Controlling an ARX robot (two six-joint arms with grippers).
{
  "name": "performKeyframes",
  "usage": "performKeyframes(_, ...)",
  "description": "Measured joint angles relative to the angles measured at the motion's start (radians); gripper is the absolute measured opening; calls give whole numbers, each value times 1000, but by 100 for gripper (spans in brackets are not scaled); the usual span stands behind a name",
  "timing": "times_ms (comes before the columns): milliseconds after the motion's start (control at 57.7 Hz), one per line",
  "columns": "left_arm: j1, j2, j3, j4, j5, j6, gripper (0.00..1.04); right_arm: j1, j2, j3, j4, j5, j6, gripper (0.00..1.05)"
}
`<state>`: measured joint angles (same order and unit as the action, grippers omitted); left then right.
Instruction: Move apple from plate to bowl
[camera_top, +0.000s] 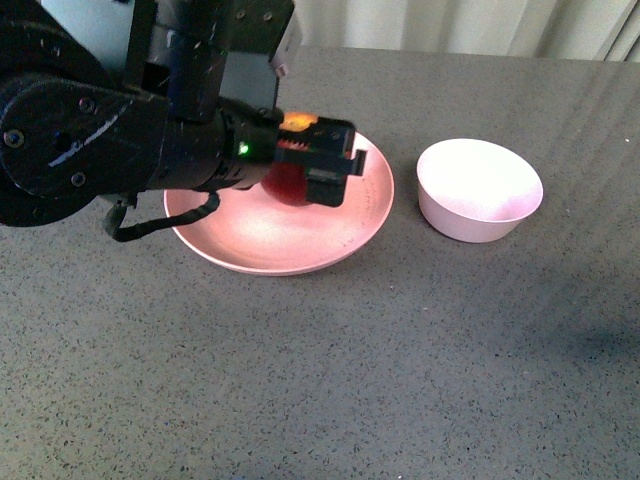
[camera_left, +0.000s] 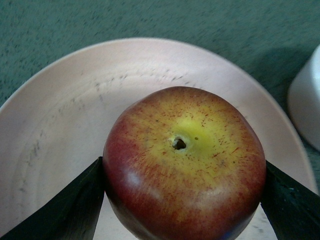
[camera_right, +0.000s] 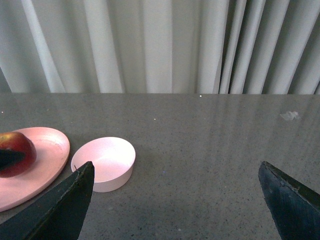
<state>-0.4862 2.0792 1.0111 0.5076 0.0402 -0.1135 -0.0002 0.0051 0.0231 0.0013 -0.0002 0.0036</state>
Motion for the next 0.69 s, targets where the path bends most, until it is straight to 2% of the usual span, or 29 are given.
performKeyframes(208,-88,-58,24,-21,0,-8,79,0,0,0,0,0,0,96)
performKeyframes(416,-188,-19,134,-72,-11,-24,79,0,0,0,0,0,0,96)
performKeyframes(693,-222,84,272,-124,-25,-30,79,0,0,0,0,0,0,96)
